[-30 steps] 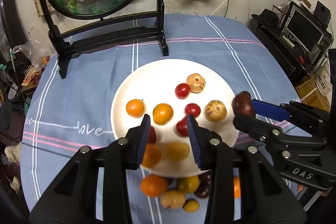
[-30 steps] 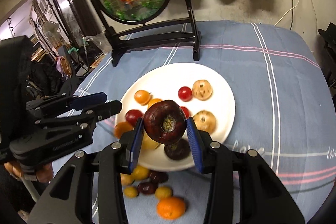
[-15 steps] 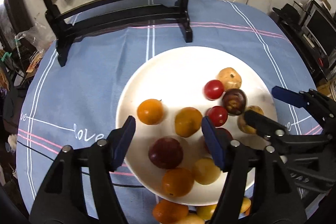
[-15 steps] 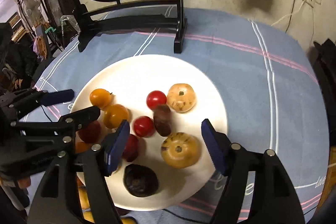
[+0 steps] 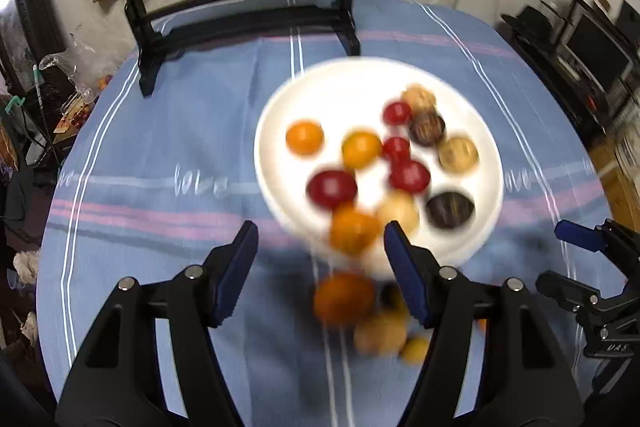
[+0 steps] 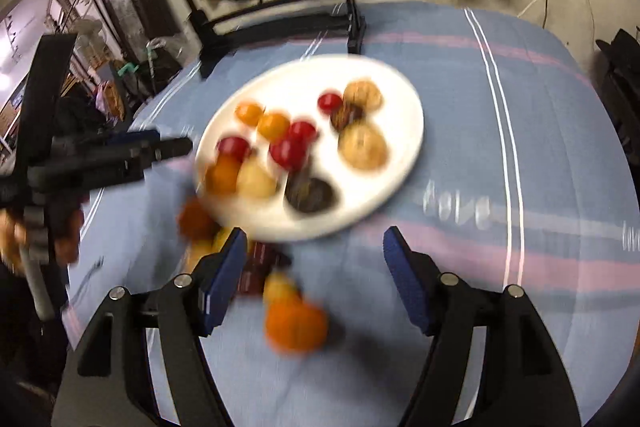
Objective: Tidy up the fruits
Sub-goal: 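Move both tools back over the fruit pile, then grasp a mandarin orange with the right tool while the left grasps a small yellow-green fruit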
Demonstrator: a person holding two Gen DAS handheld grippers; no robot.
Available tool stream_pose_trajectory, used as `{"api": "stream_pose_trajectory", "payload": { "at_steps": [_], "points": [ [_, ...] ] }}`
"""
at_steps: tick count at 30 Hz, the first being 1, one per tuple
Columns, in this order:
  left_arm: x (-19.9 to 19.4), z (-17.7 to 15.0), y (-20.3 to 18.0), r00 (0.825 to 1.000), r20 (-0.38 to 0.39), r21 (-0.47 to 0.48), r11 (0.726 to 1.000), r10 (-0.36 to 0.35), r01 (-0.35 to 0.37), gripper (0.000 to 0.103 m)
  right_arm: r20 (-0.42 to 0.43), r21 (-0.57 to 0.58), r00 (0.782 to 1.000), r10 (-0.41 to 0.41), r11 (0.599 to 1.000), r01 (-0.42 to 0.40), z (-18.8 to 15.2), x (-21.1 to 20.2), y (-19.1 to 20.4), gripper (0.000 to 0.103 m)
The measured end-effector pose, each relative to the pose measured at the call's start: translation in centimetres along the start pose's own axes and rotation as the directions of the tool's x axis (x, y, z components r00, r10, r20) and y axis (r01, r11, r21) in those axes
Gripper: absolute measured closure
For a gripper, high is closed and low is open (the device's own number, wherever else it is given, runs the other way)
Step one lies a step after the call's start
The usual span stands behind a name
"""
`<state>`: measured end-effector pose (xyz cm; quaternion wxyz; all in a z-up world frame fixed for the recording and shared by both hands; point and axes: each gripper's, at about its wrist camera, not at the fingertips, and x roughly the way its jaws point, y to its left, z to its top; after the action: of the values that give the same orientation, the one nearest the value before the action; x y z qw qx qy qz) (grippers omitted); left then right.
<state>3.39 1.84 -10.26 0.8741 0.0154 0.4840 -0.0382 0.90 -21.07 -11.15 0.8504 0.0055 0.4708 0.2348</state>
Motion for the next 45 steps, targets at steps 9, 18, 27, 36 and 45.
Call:
{"api": "stream_pose_trajectory", "payload": {
  "at_steps": [9, 18, 27, 36, 45],
  "points": [
    [-1.1, -9.7, 0.7, 0.990, -0.138, -0.007, 0.999, -0.038, 0.037, 0.036, -0.079, -0.049, 0.995, -0.054, 0.998, 0.050, -3.9, 2.6, 1.2, 0.032],
    [-1.5, -10.2, -2.9, 0.985, -0.146, 0.010, 0.995, -0.093, 0.096, 0.037, -0.150, -0.086, 0.988, -0.044, 0.996, 0.032, -3.0, 4.2, 2.1, 0.059],
    [2.4, -8.4, -6.9, 0.976, -0.193, -0.065, 0.994, -0.104, 0.093, 0.068, -0.124, 0.006, 0.992, -0.008, 1.000, 0.009, -4.2, 1.4, -0.4, 0.059],
    [3.3, -7.2, -7.3, 0.982, -0.178, -0.114, 0.993, -0.063, 0.044, 0.076, -0.132, 0.006, 0.991, 0.028, 1.000, -0.027, -4.8, 1.3, -1.0, 0.059],
    [0.3, -8.9, -6.4, 0.986, -0.136, -0.114, 0.990, -0.098, 0.083, 0.076, -0.133, -0.023, 0.988, 0.073, 0.997, -0.077, -4.8, 1.1, 0.0, 0.059]
  ]
}}
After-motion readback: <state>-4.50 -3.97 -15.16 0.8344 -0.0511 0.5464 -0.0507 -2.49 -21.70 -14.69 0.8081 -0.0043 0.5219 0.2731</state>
